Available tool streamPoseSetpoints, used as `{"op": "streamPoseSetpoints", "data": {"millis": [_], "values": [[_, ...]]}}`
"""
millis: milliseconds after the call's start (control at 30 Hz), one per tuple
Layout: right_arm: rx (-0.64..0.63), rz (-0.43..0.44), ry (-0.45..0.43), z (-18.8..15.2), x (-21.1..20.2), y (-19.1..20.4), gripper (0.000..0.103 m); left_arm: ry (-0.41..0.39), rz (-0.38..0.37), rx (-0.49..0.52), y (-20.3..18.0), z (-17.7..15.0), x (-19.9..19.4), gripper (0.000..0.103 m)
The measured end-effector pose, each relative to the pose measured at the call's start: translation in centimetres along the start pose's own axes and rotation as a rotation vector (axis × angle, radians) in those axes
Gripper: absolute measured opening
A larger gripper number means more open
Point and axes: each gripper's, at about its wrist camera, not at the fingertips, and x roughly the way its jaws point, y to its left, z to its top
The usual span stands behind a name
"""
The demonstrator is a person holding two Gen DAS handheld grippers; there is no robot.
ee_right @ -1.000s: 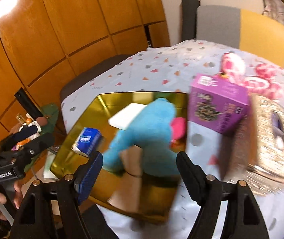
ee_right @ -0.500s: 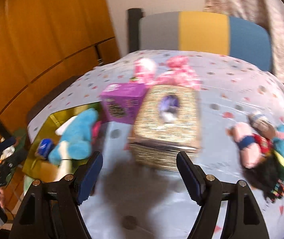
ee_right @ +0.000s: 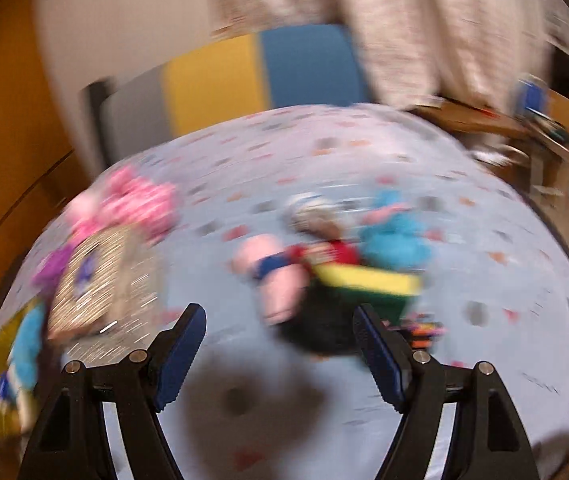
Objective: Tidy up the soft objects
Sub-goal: 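Move both grippers over to the pile of soft toys beside the silver box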
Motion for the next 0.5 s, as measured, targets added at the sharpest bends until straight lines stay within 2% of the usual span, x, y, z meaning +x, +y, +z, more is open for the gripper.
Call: {"op": "streamPoseSetpoints", "data": {"millis": [67,200,267,333,500], "values": [[0.097,-0.078,-0.027,0.3,0.3,-3.2,0.078,0.003,-0.046,-0.006,-0.7,0.7,0.2,0.102],[0.287,-0.160,-0.032,-0.5,1.1,-8.4,0.078,0.025,-0.115,-0.012,-2.6,2.2,1.1,0.099],[0.409,-0.115,-0.034,-0.8,1.1,-10.8,0.078,0.039,-0.154,-0.001,-3.9,2.8,1.6,0.096],[0.474,-0.139,-0.036,-1.1,0.8,-12.3,0.078,0.052,-0.182,0.041,-6.0,3.5,2.4,0.096],[0.611,-0.112,-0.052,-2.1,0.3,-15.1,0.078,0.064,-0.247,0.171,-11.7,4.5,4.4,0.096]]}}
